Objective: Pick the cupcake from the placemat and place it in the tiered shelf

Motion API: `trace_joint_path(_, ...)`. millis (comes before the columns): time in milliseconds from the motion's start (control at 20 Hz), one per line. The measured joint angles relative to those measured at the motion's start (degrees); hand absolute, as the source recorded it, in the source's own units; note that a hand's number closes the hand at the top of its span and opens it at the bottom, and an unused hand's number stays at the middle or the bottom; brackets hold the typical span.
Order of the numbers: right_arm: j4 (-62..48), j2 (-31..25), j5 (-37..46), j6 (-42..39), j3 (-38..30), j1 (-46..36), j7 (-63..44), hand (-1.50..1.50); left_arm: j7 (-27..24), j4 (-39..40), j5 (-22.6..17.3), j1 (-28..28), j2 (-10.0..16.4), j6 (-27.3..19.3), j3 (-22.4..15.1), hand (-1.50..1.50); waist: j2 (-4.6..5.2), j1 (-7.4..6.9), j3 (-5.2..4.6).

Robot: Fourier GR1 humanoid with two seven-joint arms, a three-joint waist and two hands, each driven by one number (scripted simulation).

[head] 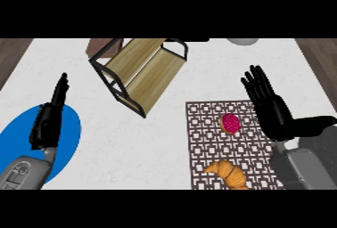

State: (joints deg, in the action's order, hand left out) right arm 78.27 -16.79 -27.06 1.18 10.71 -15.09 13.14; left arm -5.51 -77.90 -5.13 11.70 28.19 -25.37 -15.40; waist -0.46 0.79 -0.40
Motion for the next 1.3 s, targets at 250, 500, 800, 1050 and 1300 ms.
trace_joint_path(250, -2.2, -4.8, 6.5, 15.1, -5.1, 6.2, -4.5, -1.5, 1.7, 1.1, -1.8, -3.1, -1.3, 2.1, -1.1, 0.0, 0.12, 2.62, -0.15)
trace_joint_path(500, -9.3, -9.1, 12.7, 32.3, -11.0, 15.4, -10.7, -1.5, 3.6, 1.8, -4.7, -6.8, -3.0, 5.3, -2.8, 0.0, 0.82, 5.44, -0.56)
trace_joint_path(800, 3.4, -1.1, 18.3, 49.9, -7.5, 23.4, -13.2, -1.5, 4.6, 1.0, -7.7, -8.9, -3.7, 11.3, -4.5, 0.0, 0.22, 2.15, 0.0)
trace_joint_path(1050, 14.5, -3.0, 28.2, 54.8, 2.2, 25.4, -24.0, -1.5, 5.0, 0.6, -8.1, -8.9, -3.3, 14.2, -4.7, 0.0, 0.34, 0.05, 0.06)
trace_joint_path(1300, 18.8, -8.1, 34.9, 51.5, 8.6, 23.6, -41.4, -1.5, 5.9, 0.8, -7.5, -7.6, -4.1, 14.8, -5.4, 0.0, 0.6, -1.32, -0.11)
